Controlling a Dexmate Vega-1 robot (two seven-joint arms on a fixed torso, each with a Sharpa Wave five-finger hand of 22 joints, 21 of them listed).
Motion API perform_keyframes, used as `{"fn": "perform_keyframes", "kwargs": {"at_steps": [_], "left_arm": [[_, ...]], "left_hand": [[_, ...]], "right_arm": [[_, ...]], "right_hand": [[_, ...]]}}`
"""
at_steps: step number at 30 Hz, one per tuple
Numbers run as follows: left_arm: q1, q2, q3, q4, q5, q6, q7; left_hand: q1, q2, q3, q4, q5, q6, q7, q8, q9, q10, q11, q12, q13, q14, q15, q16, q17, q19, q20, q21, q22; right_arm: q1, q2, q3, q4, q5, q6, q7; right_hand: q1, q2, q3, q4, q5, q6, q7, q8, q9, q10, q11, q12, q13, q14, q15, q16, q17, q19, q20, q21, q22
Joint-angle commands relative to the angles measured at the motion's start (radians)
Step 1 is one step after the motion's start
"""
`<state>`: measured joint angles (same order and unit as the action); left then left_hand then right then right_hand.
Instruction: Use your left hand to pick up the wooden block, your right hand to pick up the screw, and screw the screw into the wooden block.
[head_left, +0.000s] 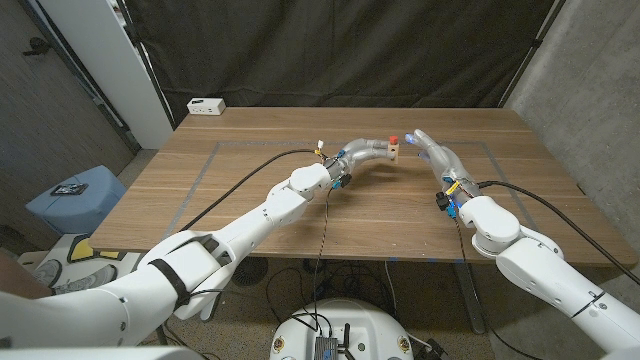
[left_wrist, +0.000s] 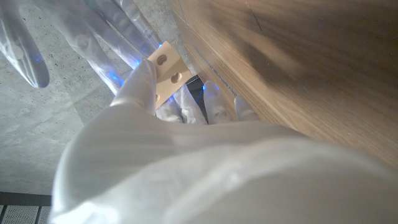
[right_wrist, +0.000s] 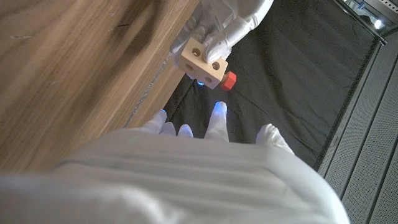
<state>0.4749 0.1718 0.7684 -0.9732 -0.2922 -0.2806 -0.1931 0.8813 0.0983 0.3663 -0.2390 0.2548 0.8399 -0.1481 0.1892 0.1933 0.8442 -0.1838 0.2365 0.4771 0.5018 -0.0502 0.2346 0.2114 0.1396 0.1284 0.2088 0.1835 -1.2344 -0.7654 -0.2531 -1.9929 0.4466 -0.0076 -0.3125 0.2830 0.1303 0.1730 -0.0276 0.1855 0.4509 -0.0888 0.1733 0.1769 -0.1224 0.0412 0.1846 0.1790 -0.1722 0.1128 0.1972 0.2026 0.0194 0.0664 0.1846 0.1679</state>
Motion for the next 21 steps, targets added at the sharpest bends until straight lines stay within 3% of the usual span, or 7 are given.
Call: {"fn": "perform_keyframes", "kwargs": {"at_steps": [1, 21], "left_arm": [[0.013, 0.017, -0.002, -0.035, 0.003, 0.009, 0.006], [0.020, 0.025, -0.004, -0.047, 0.001, 0.010, 0.006]], "left_hand": [[-0.017, 0.031, 0.083, 0.079, 0.007, 0.041, 0.029, 0.010, 0.001, 0.009, -0.001, 0.014, 0.028, 0.008, -0.029, 0.006, 0.002, 0.009, 0.004, 0.004, 0.002], [-0.017, 0.031, 0.083, 0.079, 0.007, 0.042, 0.026, 0.010, 0.001, 0.008, 0.001, 0.014, 0.028, 0.008, -0.029, 0.007, 0.003, 0.010, 0.004, 0.004, 0.002]], "right_arm": [[0.047, 0.005, -0.030, 0.038, 0.011, 0.005, 0.054], [0.092, 0.008, -0.067, 0.067, 0.016, 0.006, 0.086]], "right_hand": [[-0.017, -0.002, 0.003, 0.005, 0.004, -0.016, 0.001, -0.005, 0.000, -0.021, 0.002, -0.003, 0.002, -0.032, 0.008, 0.003, 0.003, -0.004, 0.010, 0.002, 0.001], [-0.034, -0.006, -0.001, 0.012, 0.004, -0.035, 0.006, -0.001, 0.001, -0.038, 0.002, -0.004, 0.002, -0.044, 0.011, 0.002, 0.006, -0.012, 0.013, 0.001, 0.002]]}}
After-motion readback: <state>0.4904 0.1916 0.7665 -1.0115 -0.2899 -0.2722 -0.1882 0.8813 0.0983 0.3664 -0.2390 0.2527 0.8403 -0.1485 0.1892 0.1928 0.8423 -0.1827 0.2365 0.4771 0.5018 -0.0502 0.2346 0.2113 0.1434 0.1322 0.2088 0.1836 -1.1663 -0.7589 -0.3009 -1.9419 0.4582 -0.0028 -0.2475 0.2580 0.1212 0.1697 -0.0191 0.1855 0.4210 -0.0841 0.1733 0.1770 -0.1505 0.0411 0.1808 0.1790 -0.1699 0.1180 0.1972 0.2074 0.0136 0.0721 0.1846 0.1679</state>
